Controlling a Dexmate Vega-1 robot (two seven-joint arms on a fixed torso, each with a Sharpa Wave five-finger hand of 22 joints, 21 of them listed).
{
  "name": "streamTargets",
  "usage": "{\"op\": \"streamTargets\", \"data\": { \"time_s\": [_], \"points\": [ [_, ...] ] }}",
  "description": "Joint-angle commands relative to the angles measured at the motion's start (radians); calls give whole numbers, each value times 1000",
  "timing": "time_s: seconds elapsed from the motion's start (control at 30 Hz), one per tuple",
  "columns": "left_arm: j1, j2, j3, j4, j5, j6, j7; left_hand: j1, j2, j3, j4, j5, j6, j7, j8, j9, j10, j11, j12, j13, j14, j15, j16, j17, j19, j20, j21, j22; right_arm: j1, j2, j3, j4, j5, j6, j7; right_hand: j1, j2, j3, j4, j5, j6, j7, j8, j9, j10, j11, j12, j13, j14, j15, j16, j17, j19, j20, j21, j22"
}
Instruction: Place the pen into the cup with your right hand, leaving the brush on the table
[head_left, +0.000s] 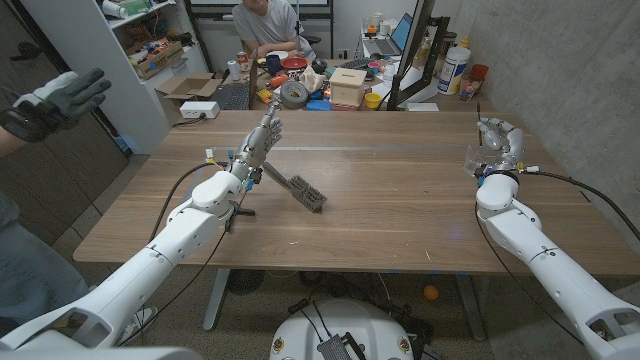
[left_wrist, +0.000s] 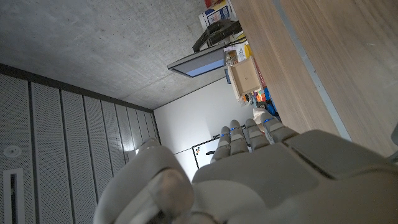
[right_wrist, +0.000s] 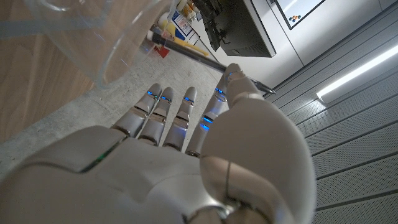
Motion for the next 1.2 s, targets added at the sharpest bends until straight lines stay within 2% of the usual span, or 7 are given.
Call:
{"op": "streamTargets", "data": {
  "time_s": [0.03, 0.37, 0.83, 0.97, 1.2],
  "points": [
    [9, 8, -3, -19, 7, 12, 17, 3, 10, -5, 3, -1, 6, 2, 5, 3, 0, -3, -5, 1, -8, 1, -4, 2, -3, 8, -1, 3, 22, 20, -11, 95, 17, 58, -15, 3, 7, 1, 1, 5, 64, -9, 14, 89, 6, -4, -3, 3, -4, -54, 0, 3, -7, -34, -4, 4],
    [7, 8, 5, -25, 11, 24, 18, 4, 11, -7, 3, -2, 10, 1, 5, 4, 1, -3, -5, 1, -8, 1, -3, 2, -3, 7, -1, 3, 24, 33, -16, 137, 45, 81, -12, 3, 7, 0, 2, 5, 64, -14, 14, 88, 5, -6, -5, 3, -7, -53, -1, 3, -12, -31, -6, 4],
    [0, 10, 12, -29, 14, 43, 18, 5, 12, -10, 3, -3, 15, 3, 6, 4, 0, -3, -5, 1, -9, 2, -3, 2, -4, 7, -1, 3, 18, 28, -17, 150, 73, 83, -7, 2, 8, -3, 4, 6, 60, -22, 12, 84, -2, -4, -9, 3, -9, -49, 0, 4, -18, -29, -8, 3],
    [-1, 9, 13, -26, 14, 44, 18, 5, 13, -10, 3, -4, 15, 4, 5, 4, 0, -4, -5, 1, -11, 3, -4, 2, -7, 7, -2, 3, 18, 28, -20, 148, 77, 78, -6, 2, 19, -3, 9, 6, 29, -31, -4, 77, -33, 4, -22, 4, -27, -27, -3, 7, -33, -15, -12, 4],
    [-13, 2, 19, -14, 19, 41, 13, 6, 13, -11, 3, -4, 16, 3, 5, 4, 0, -4, -5, 1, -13, 3, -4, 2, -8, 7, -2, 3, 15, 18, -26, 139, 83, 67, 9, -3, 25, -8, 14, 2, -43, -33, -40, 64, -58, 12, -30, 5, -40, -16, -4, 8, -49, -7, -15, 4]
  ]
}}
